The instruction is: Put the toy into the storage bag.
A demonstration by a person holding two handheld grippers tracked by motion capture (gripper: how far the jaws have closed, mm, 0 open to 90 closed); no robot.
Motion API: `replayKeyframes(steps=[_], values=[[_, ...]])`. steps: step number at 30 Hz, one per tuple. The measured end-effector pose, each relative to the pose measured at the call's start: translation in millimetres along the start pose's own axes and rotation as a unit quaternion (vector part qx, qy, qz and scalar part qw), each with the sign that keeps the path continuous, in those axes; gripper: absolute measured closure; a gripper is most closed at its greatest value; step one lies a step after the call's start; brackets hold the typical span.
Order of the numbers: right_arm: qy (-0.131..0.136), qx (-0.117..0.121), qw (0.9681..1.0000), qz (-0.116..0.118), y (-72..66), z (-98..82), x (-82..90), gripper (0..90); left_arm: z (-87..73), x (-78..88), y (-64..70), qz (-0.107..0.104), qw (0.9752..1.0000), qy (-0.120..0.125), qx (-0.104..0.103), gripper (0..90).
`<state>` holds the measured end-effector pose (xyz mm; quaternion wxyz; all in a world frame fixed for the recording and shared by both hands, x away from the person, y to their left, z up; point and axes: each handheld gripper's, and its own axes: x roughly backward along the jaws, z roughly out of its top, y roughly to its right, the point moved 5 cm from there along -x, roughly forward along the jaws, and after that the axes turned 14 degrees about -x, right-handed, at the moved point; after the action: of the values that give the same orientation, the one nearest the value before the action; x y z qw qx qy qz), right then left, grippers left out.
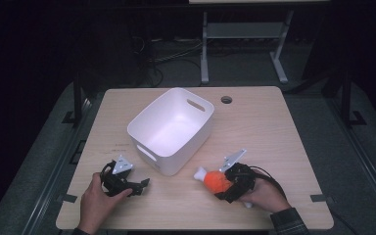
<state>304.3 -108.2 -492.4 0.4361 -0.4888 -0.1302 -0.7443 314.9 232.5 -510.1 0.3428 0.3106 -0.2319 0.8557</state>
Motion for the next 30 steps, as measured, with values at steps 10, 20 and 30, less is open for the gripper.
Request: replayKeyframes(steps=[10,20,30], values=[[0.011,0.0,0.9999,-0.005,6.8,0.4,13.9,19.1,0.0,0.0,0.0,0.0,1.0,0.0,0.0,12.6],[0.022,-0.001,0.9997,-0.007,11.5,2.9,28.5,19.0,0.0,0.0,0.0,0.0,1.0,0.0,0.0,12.6],[0.036,0.004,0.9993,0.002,11.1,12.8,40.7,19.0,0.2,-0.2,0.2,0.001,1.0,0.002,0.002,12.6]])
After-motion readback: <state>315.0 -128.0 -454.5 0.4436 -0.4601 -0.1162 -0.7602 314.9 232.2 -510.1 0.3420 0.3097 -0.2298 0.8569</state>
